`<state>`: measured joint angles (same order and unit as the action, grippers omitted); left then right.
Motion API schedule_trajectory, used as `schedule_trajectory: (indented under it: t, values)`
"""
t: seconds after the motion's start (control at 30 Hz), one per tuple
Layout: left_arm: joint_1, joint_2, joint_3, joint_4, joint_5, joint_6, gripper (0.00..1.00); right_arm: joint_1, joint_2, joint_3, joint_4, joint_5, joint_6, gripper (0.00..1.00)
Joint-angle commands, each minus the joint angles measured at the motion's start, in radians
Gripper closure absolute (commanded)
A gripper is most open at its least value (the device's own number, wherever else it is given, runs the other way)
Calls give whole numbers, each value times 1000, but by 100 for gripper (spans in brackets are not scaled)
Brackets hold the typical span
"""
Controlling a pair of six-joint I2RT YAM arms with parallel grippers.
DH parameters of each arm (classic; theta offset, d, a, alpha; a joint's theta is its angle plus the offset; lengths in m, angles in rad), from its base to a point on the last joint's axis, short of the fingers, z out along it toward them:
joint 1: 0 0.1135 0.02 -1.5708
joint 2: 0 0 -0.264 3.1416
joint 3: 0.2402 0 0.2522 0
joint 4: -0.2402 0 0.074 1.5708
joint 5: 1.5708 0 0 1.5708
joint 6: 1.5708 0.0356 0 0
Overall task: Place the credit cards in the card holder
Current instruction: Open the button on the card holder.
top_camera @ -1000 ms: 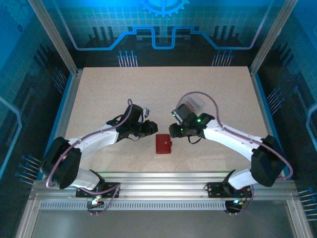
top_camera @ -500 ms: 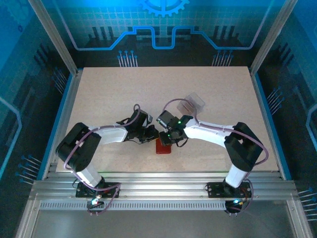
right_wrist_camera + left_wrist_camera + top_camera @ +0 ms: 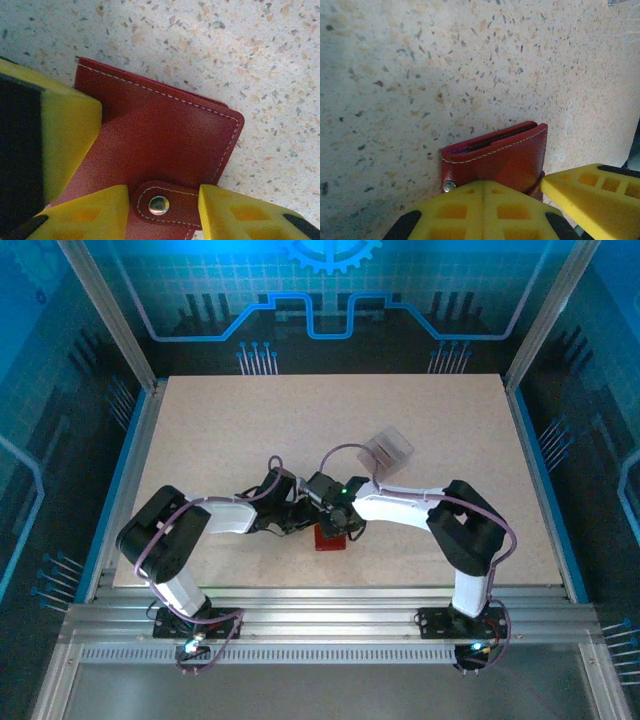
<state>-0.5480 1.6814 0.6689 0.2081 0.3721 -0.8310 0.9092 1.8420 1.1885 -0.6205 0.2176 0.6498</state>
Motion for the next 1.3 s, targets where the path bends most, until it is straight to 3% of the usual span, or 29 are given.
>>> schedule_trajectory:
  t: [0.0, 0.3, 0.63, 0.93, 1.1, 1.27]
  values:
    - [-9, 33, -46, -39, -2, -20, 93, 18, 26, 16, -44, 26, 37, 56]
    - [-25, 56, -49, -12, -4, -31, 94, 52, 67, 42, -54, 34, 43, 51]
    - [-33, 89, -67, 2, -32, -64, 98, 52, 47, 38, -64, 73, 53, 81]
    - [-53, 83, -71, -66, -132, -92, 100, 51, 15, 29, -59, 65, 40, 100]
    - [-59, 102, -49, -128, -175, -106, 100, 33, -27, 2, -36, 18, 23, 100]
    - [-62, 121, -26, -182, -201, -116, 100, -48, -139, -105, 70, -139, 20, 100]
